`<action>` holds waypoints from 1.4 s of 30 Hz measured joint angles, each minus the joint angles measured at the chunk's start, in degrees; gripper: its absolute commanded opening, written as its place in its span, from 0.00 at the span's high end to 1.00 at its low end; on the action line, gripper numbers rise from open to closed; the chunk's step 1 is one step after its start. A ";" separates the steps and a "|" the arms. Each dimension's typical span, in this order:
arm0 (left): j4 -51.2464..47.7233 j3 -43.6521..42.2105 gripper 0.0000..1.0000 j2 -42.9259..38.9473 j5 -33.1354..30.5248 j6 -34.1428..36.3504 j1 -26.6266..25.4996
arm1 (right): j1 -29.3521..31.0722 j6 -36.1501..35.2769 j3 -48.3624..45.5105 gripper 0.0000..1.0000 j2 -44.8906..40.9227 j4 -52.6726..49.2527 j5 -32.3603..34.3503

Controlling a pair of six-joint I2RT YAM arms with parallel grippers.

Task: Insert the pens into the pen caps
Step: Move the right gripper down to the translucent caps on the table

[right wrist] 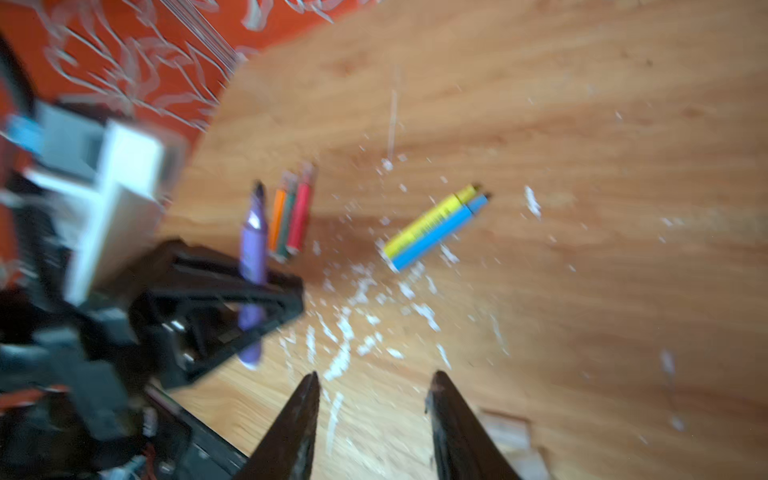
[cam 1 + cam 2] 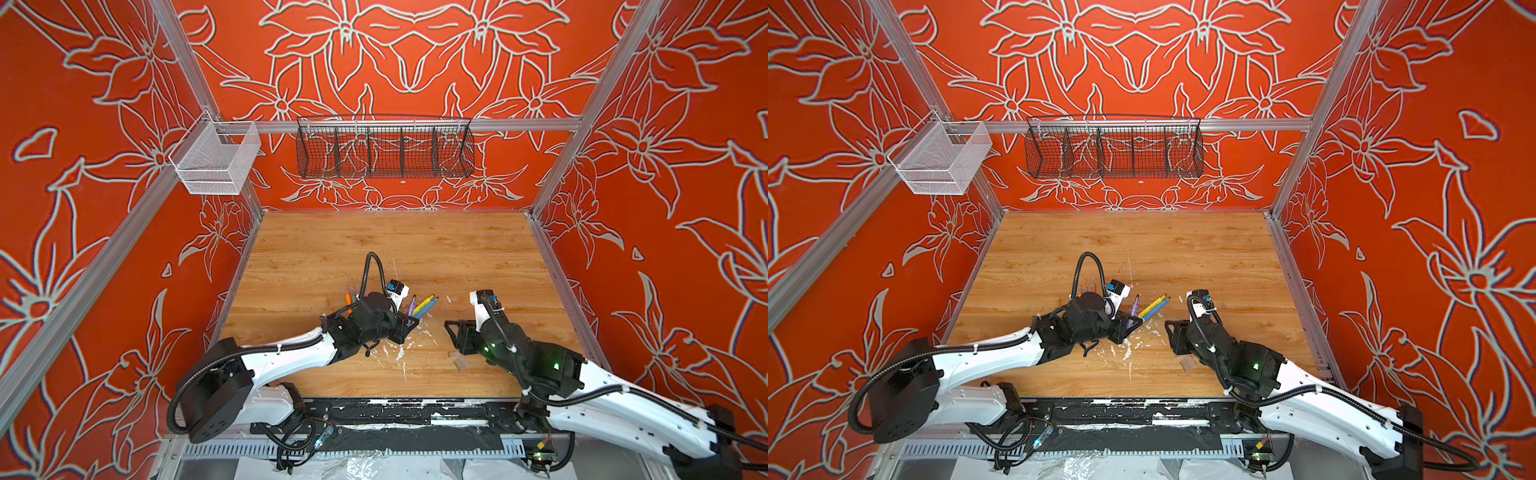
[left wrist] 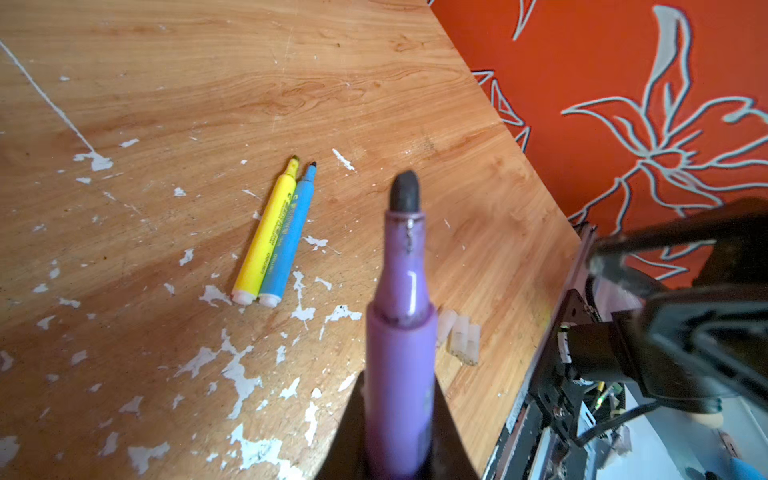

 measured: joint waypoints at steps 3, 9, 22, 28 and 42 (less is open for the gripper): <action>-0.33 0.70 1.00 0.81 -0.26 -0.20 0.04 | 0.00 0.68 -0.02 0.57 3.17 -6.56 -1.46; -0.90 0.52 1.00 0.09 -0.94 -0.24 0.04 | 0.02 2.01 -0.92 0.59 10.82 -11.43 -4.70; -1.81 0.04 1.00 -2.45 -1.95 -0.22 0.04 | 0.37 4.59 -5.27 0.59 10.62 -14.36 -7.69; -2.03 -0.81 1.00 -2.89 -1.99 -0.20 0.04 | 0.52 4.85 -6.23 0.59 13.68 -12.13 -8.76; -1.99 -1.95 1.00 -5.53 -2.16 -0.20 0.04 | 0.63 4.98 -6.71 0.60 18.14 -7.56 -8.63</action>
